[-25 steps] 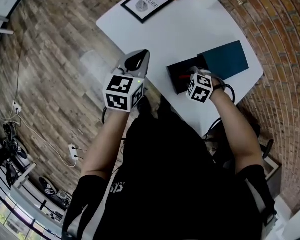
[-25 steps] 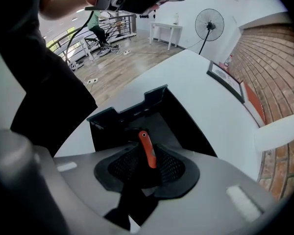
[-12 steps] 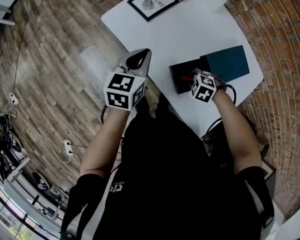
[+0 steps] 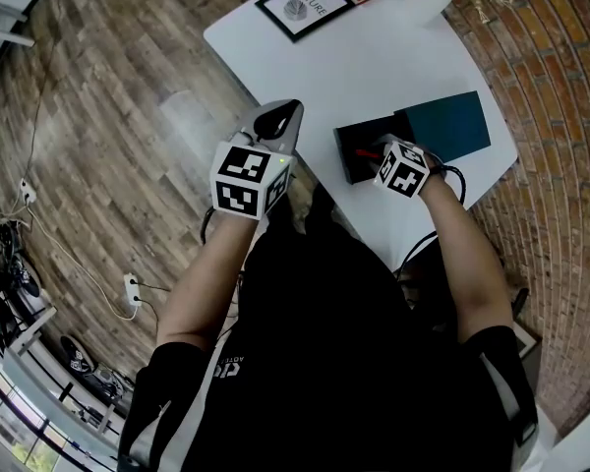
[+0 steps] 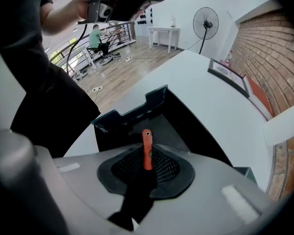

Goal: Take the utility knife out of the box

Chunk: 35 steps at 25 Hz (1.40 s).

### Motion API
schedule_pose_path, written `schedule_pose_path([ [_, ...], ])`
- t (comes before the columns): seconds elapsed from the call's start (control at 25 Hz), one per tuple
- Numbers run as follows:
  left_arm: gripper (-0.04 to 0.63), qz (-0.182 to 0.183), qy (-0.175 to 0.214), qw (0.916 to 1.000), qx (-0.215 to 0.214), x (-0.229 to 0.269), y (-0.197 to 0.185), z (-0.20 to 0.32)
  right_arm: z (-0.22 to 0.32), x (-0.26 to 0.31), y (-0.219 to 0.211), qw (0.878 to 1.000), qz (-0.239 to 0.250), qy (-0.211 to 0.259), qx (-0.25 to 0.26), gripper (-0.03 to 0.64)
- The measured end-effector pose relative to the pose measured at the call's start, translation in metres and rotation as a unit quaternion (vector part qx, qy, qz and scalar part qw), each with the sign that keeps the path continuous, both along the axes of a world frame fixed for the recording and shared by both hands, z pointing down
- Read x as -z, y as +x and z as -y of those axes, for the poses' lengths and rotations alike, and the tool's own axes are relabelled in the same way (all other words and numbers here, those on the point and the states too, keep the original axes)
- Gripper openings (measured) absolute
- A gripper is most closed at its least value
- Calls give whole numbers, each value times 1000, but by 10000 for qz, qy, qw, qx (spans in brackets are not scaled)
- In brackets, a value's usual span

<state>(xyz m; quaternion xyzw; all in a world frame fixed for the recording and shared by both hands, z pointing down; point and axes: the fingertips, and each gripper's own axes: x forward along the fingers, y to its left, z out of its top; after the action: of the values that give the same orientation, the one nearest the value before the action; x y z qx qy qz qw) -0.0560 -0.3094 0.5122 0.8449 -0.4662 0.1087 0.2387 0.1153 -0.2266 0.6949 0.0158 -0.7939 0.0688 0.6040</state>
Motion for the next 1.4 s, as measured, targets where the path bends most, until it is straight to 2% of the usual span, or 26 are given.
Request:
schedule_pose_path([
  [0.24,8,-21,-110,9999,-99,-8,6,-5,6,9,0,9996,143,90,-205,54],
  [0.4,8,-116,-327,9985,-435,-17,25,-12,11,21,1,9984,321,188,-432,54],
  [0.52,8,-140,-349,9965,-743,-16,43,-14,13,35,0,9965,496,286,-606,54],
  [0.68,10,-142,-402,9919,-1199,-16,68,-16,19,51,1,9929,714,456,-838,54],
  [0.72,39,-149,-460,9901,-1319,-17,75,-18,20,55,2,9918,774,492,-894,54],
  [0.84,59,-154,-634,9851,-1594,-24,93,-22,23,69,4,9881,959,616,-1032,54],
  [1.16,61,-145,-666,9802,-1857,-22,121,-24,28,96,7,9781,1379,796,-1337,54],
  [1.4,100,-510,-862,9726,-2098,-11,140,-23,33,129,-2,9709,1690,1137,-1261,54],
])
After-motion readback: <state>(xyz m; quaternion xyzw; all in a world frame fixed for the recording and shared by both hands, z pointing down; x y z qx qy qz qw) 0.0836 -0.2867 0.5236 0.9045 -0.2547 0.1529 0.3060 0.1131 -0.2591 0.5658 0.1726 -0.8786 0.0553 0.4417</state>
